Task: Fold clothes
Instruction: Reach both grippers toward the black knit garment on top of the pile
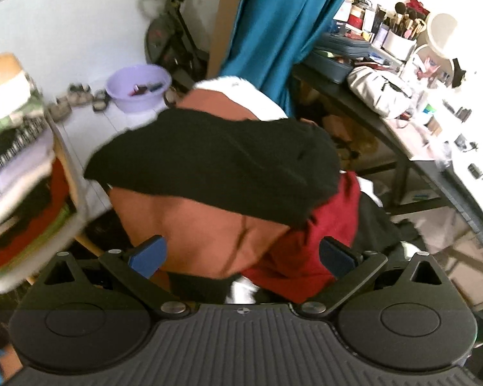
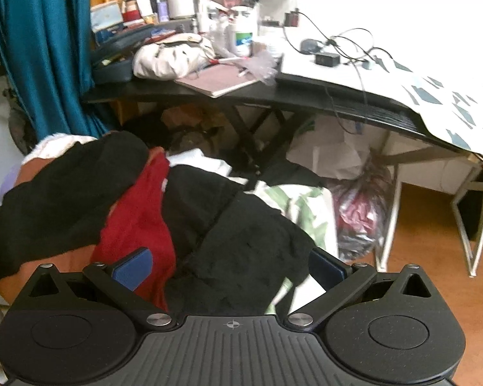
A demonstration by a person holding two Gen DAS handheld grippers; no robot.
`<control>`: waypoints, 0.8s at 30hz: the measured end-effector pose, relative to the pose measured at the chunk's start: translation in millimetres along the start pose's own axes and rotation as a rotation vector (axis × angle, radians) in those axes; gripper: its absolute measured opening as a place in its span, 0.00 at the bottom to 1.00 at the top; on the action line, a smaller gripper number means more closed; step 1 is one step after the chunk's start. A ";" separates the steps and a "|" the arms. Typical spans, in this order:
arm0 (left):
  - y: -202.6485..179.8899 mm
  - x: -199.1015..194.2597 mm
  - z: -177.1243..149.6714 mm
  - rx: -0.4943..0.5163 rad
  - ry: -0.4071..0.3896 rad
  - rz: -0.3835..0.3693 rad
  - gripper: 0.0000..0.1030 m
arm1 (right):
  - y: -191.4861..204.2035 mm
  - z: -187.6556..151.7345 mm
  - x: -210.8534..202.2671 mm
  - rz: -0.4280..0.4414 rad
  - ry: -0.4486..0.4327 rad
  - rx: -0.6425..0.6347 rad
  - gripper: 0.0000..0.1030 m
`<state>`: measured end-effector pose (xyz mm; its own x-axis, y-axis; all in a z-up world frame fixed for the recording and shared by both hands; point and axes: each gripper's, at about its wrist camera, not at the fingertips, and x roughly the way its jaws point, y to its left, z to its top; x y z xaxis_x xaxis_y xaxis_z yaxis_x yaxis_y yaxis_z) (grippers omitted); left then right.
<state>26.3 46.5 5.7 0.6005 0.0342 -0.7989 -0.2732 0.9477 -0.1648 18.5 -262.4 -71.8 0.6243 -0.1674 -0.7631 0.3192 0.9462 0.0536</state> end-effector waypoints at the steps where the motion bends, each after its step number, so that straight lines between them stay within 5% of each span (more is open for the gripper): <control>1: 0.1 2.1 0.4 0.021 -0.007 0.016 1.00 | 2.0 0.0 2.9 0.007 -0.004 -0.003 0.99; 8: 6.2 33.5 4.1 0.129 -0.043 0.099 1.00 | 63.3 6.6 21.4 -0.001 -0.015 -0.144 0.99; 14: 32.8 81.2 31.8 0.220 -0.056 0.031 1.00 | 125.8 17.8 38.7 -0.027 -0.083 -0.231 0.99; 19: 60.5 150.3 58.2 0.278 0.020 -0.040 1.00 | 166.4 19.7 94.8 -0.052 -0.014 -0.175 0.99; 24: 88.5 212.7 70.8 0.357 0.142 -0.013 1.00 | 212.1 -4.7 170.1 -0.119 0.059 -0.156 0.99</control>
<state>183.1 160.1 -137.9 0.4851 0.0008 -0.8745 0.0275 0.9995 0.0162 189.0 -88.9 -193.3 0.5445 -0.2680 -0.7948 0.2706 0.9530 -0.1359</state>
